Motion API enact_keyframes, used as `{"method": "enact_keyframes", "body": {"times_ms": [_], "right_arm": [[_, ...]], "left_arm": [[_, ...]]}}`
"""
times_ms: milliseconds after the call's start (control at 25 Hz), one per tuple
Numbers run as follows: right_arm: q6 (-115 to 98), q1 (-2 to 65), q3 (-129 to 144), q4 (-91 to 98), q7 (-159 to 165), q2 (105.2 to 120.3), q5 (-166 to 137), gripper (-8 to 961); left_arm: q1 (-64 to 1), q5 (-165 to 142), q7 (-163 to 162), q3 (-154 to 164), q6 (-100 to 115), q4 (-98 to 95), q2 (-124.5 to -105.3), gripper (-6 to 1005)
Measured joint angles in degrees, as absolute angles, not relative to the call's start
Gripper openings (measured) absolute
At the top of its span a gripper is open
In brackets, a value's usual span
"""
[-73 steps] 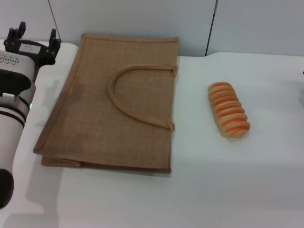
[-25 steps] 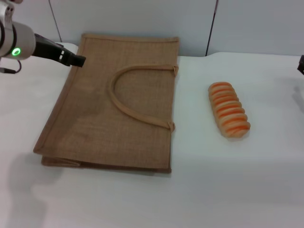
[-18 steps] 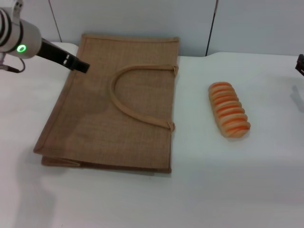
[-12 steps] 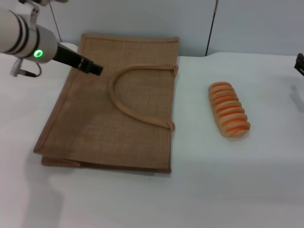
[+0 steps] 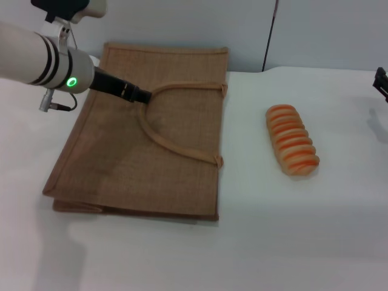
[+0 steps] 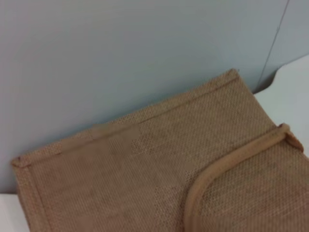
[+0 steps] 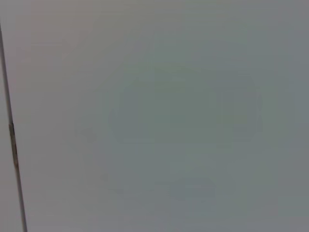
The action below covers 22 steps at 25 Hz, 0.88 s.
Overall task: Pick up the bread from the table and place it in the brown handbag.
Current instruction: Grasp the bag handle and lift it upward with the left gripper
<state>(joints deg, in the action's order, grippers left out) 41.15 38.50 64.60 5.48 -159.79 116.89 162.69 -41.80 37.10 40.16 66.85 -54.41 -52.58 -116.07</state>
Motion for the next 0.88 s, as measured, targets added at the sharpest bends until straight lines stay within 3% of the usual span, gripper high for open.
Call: {"method": "enact_keyframes", "body": {"times_ms": [880], "right_arm": [[41.5,38.6,65.3,5.4,-159.7,116.99,162.8,851]], "left_arm": [[-42.3,39.1,41.7,66.7,-49.2,-44.9,-115.89,678]]}}
